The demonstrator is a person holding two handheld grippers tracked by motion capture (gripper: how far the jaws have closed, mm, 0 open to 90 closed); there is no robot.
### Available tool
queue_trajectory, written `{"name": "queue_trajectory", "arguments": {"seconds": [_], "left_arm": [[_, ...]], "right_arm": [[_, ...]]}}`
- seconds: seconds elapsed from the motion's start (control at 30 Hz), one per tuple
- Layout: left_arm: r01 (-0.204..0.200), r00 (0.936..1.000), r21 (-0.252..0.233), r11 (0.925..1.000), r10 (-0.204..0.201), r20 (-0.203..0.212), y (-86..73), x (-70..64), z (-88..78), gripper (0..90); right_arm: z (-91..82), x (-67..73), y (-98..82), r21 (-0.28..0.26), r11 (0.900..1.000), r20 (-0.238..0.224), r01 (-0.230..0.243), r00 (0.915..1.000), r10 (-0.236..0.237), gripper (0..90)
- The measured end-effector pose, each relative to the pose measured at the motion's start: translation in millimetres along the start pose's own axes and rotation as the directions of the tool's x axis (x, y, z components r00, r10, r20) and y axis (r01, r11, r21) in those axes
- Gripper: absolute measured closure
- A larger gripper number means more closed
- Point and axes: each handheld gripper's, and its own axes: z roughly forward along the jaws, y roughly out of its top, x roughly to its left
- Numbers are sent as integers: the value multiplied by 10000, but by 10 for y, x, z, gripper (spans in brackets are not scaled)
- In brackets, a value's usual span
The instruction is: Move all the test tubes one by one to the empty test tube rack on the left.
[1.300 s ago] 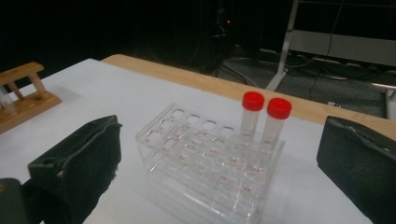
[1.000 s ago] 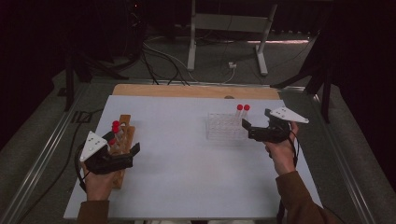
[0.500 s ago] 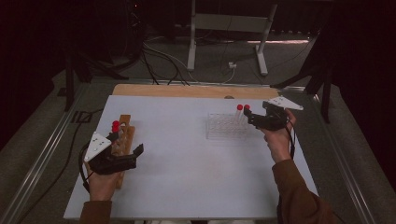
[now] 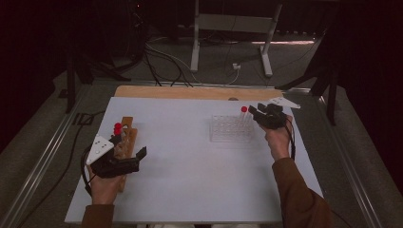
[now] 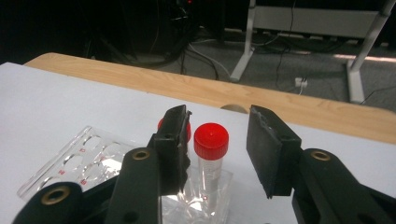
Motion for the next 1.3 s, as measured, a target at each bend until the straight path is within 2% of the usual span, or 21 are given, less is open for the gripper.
{"name": "queue_trajectory", "arguments": {"seconds": [0.2,0.6,0.9,1.3], "left_arm": [[8,10000,5,10000,-8,19,-4,0,-1,6],[11,10000,-2,10000,-11,28,-3,0,-10,6],[5,10000,1,10000,-5,34,-1,1,-11,6],[-14,10000,43,10000,14,42,-3,-9,1,6]], "right_arm": [[96,-23,-42,148,9992,-29,-375,9993,375,612],[180,2,-89,332,9986,-49,-418,9991,419,666],[161,29,-77,328,9988,69,-361,9993,359,697],[-2,39,41,-231,9995,27,-224,9997,225,699]]}}
